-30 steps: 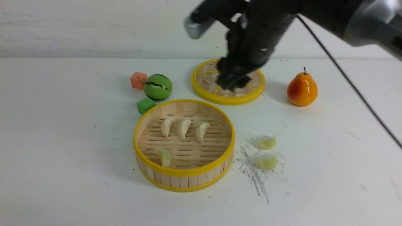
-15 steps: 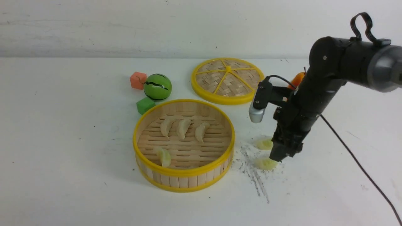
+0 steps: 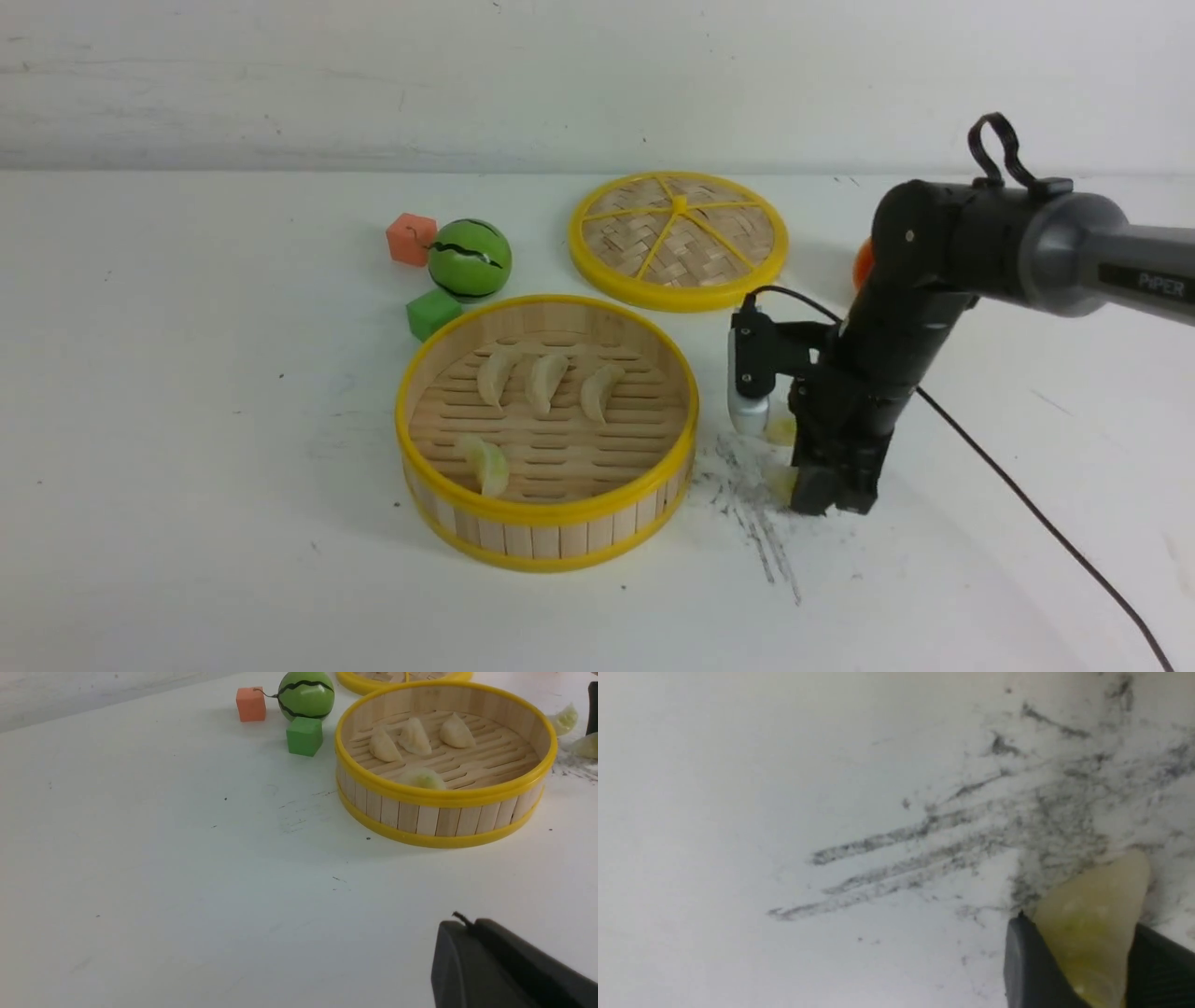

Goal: Put the dumplings into the steamer on the white table.
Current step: 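Reach for and grasp a dumpling lying on the table beside the steamer, then place the dumpling in the bamboo steamer basket with the right gripper, then reach for and grasp a dumpling lying on the table beside the steamer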

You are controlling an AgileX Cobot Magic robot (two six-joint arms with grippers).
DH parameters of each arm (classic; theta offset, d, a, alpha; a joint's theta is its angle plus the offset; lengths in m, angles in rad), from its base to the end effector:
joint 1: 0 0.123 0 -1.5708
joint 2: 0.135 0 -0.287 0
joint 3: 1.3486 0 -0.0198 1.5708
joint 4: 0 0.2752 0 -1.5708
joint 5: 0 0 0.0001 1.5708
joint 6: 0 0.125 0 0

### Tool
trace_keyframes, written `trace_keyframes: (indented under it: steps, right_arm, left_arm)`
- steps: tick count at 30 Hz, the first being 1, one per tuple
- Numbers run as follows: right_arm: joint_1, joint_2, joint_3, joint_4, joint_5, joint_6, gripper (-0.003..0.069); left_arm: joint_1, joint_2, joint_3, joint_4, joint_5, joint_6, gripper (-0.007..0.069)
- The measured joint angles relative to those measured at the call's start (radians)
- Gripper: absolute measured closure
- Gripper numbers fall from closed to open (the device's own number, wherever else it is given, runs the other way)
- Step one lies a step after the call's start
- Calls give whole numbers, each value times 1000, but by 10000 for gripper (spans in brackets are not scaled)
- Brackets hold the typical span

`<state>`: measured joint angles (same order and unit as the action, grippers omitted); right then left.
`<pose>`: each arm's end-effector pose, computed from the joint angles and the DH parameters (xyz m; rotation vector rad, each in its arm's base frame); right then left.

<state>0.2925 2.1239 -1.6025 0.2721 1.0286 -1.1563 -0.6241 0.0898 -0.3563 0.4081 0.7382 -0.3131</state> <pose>0.4277 0.1588 0.1262 -1.7985 2.3165 0.2556 0.0885 -0.0225 0.2604 0.4054 1.8598 -0.1675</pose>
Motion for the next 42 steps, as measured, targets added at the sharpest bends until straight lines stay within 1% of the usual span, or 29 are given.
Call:
trace_keyframes:
  steps: [2, 3, 4, 5, 6, 7, 8, 10, 12, 14, 17, 18, 20, 21, 22, 26, 31, 34, 35, 37, 38, 42]
  right_arm:
    - [0, -7, -17, 0, 36, 82, 449]
    - [0, -13, -29, -1, 60, 150, 449]
    - [0, -17, -35, -2, 65, 162, 449]
    - [0, -30, -68, -3, 103, 260, 449]
    - [0, -36, -96, -1, 126, 326, 449]
    - [0, -36, -96, -1, 132, 340, 449]
    - [0, -42, -155, 17, 169, 436, 449]
    - [4, -49, -240, 76, 187, 566, 449]
    - [22, -55, -318, 152, 188, 666, 449]
    - [57, -60, -361, 226, 179, 724, 449]
    - [137, -55, -372, 274, 115, 759, 449]
    - [150, -53, -372, 276, 104, 761, 449]
    - [213, -21, -372, 276, 53, 793, 449]
    - [227, -10, -372, 272, 41, 800, 449]
    - [261, 23, -372, 254, 13, 807, 449]
    - [279, 97, -372, 222, -29, 829, 449]
    - [277, 156, -372, 201, -62, 907, 448]
    - [277, 174, -372, 200, -63, 956, 400]
    - [277, 176, -372, 203, -62, 961, 365]
    - [277, 176, -372, 205, -62, 965, 332]
    - [277, 176, -378, 213, -55, 967, 272]
    - [275, 164, -429, 203, 5, 968, 190]
  left_arm:
    - [0, 0, 0, 1, 0, 0, 615]
    - [0, 0, 0, 1, 1, 0, 615]
    - [0, 0, 0, 1, 1, 0, 615]
    - [0, 0, 0, 2, 1, 0, 615]
    - [0, 0, 0, 2, 1, 0, 615]
    - [0, 0, 0, 2, 1, 0, 615]
    - [0, 0, 0, 2, 1, 0, 615]
    - [0, 0, 0, 2, 0, 0, 615]
    - [0, 0, 0, 2, 0, 0, 615]
    - [0, 0, 0, 2, 0, 0, 615]
    - [0, 0, 0, 2, 0, 0, 614]
    - [0, 0, 0, 2, 0, 0, 613]
    - [0, 0, 0, 3, 1, 0, 611]
    - [0, 0, 0, 3, 2, 0, 610]
    - [0, 0, 0, 3, 3, 0, 610]
    - [0, 0, 0, 3, 6, 0, 610]
    - [0, 0, 0, 3, 8, 0, 610]
    - [0, 0, 0, 3, 10, 0, 609]
    - [0, 0, 0, 4, 10, 0, 608]
    - [0, 0, 0, 4, 12, 0, 608]
    - [0, 0, 0, 4, 13, 0, 608]
    - [0, 0, 0, 4, 14, 0, 605]
